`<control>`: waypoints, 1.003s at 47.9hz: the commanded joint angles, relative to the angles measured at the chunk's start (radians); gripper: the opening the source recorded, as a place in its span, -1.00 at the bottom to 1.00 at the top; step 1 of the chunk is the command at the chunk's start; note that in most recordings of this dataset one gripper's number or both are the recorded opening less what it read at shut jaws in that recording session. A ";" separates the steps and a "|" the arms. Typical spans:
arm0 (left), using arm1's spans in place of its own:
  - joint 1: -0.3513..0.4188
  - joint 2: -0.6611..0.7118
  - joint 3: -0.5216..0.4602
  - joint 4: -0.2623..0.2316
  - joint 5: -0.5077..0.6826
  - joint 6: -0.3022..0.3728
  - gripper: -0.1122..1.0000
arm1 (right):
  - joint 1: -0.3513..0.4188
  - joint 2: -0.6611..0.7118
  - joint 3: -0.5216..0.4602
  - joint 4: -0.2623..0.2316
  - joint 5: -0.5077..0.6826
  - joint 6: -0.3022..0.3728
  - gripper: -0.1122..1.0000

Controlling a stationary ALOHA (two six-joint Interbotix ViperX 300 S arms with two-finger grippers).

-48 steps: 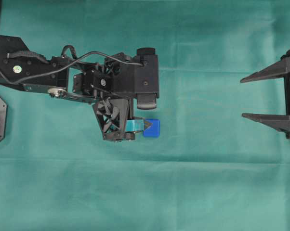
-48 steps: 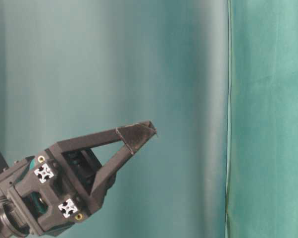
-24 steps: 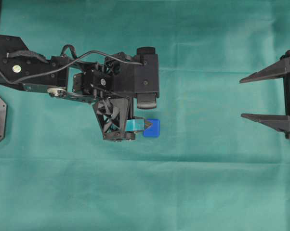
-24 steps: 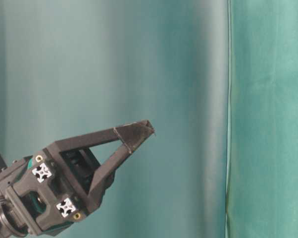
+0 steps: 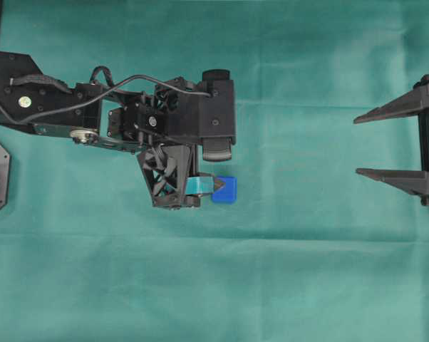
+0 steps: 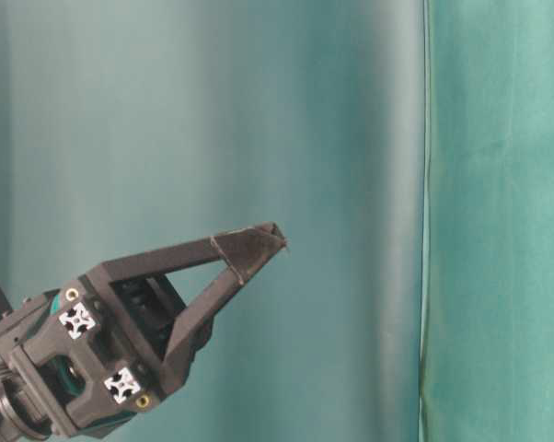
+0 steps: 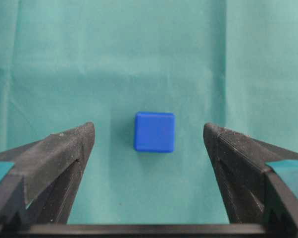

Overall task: Handover the blue block to the right arm after grasping it with the left arm, then place it in the designated position.
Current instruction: 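Lower the left gripper around the blue cube and close it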

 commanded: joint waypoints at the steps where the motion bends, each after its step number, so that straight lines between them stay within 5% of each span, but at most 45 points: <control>1: 0.002 -0.014 -0.023 0.002 -0.009 0.002 1.00 | 0.002 0.008 -0.025 -0.002 -0.005 0.000 0.90; 48: 0.002 0.081 0.084 0.000 -0.167 0.000 1.00 | 0.000 0.008 -0.025 -0.002 -0.002 0.000 0.90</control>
